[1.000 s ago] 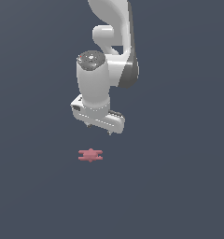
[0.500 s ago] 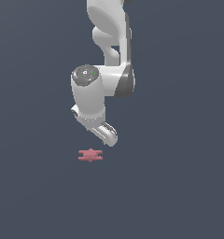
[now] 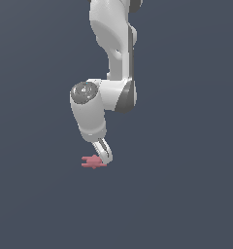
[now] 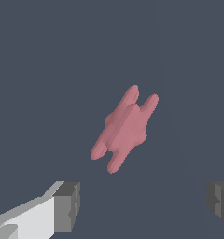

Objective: Pick up the object and move it to a goal position.

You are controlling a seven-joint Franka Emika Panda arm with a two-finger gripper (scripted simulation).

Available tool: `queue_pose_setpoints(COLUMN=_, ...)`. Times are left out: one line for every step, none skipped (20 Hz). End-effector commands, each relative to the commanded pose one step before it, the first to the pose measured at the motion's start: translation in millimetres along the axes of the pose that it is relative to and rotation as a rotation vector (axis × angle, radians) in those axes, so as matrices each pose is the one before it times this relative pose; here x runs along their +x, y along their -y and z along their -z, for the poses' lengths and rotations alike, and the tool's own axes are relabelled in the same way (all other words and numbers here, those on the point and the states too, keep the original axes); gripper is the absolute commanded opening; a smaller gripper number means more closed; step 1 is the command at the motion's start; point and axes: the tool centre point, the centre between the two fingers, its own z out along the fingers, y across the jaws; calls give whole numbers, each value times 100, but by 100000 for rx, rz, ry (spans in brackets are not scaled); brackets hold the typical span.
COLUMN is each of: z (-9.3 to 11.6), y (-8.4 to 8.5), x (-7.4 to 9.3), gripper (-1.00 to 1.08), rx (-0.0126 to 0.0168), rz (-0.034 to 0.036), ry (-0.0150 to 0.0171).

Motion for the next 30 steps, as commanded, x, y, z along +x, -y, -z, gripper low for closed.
queue_pose_setpoints(z=-748, y=85, x=450, gripper=100, rx=-132, rz=-7849, ry=126)
queue_pose_setpoints(z=-297, y=43, x=171, gripper=100, rx=-62, rz=-3055, ry=36)
queue_pose_setpoints(z=-297, y=47, x=169, gripper=100, rx=-64, rz=-3051, ry=27)
queue_pose_setpoints(z=-297, y=50, x=167, gripper=100, rx=-65, rz=-3046, ry=18)
queue_pose_setpoints(z=-298, y=54, x=164, gripper=100, rx=-66, rz=-3040, ry=9)
queue_pose_setpoints(z=-298, y=57, x=162, gripper=100, rx=-67, rz=-3035, ry=0)
queue_pose_setpoints(z=-295, y=60, x=157, gripper=100, rx=-66, rz=-2999, ry=-8)
queue_pose_setpoints(z=-283, y=61, x=148, gripper=100, rx=-63, rz=-2864, ry=-16)
queue_pose_setpoints(z=-267, y=61, x=138, gripper=100, rx=-59, rz=-2705, ry=-22)
queue_pose_setpoints(z=-252, y=60, x=127, gripper=100, rx=-54, rz=-2546, ry=-27)
queue_pose_setpoints(z=-237, y=58, x=118, gripper=100, rx=-50, rz=-2388, ry=-31)
queue_pose_setpoints(z=-222, y=56, x=108, gripper=100, rx=-46, rz=-2232, ry=-34)
queue_pose_setpoints(z=-207, y=53, x=99, gripper=100, rx=-41, rz=-2075, ry=-35)
queue_pose_setpoints(z=-191, y=51, x=90, gripper=100, rx=-37, rz=-1918, ry=-36)
queue_pose_setpoints(z=-176, y=48, x=81, gripper=100, rx=-33, rz=-1762, ry=-36)
queue_pose_setpoints(z=-161, y=45, x=74, gripper=100, rx=-29, rz=-1608, ry=-35)
queue_pose_setpoints(z=-145, y=41, x=65, gripper=100, rx=-26, rz=-1452, ry=-34)
queue_pose_setpoints(z=-130, y=37, x=58, gripper=100, rx=-22, rz=-1299, ry=-32)
queue_pose_setpoints(z=-115, y=33, x=51, gripper=100, rx=-19, rz=-1146, ry=-29)
queue_pose_setpoints(z=-100, y=29, x=43, gripper=100, rx=-16, rz=-992, ry=-26)
queue_pose_setpoints(z=-84, y=25, x=36, gripper=100, rx=-13, rz=-838, ry=-23)
queue_pose_setpoints(z=-69, y=21, x=29, gripper=100, rx=-11, rz=-685, ry=-19)
queue_pose_setpoints(z=-54, y=16, x=24, gripper=100, rx=-8, rz=-535, ry=-15)
queue_pose_setpoints(z=-38, y=11, x=17, gripper=100, rx=-6, rz=-381, ry=-11)
queue_pose_setpoints(z=-23, y=7, x=10, gripper=100, rx=-3, rz=-229, ry=-7)
queue_pose_setpoints(z=-8, y=3, x=-2, gripper=100, rx=-1, rz=-69, ry=-2)
queue_pose_setpoints(z=26, y=-28, x=-13, gripper=100, rx=-32, rz=477, ry=14)
queue_pose_setpoints(z=-42, y=0, x=-3, gripper=100, rx=0, rz=0, ry=0)
queue_pose_setpoints(z=-127, y=0, x=-9, gripper=100, rx=0, rz=0, ry=0)
queue_pose_setpoints(z=-209, y=-7, x=18, gripper=100, rx=2, rz=-49, ry=2)
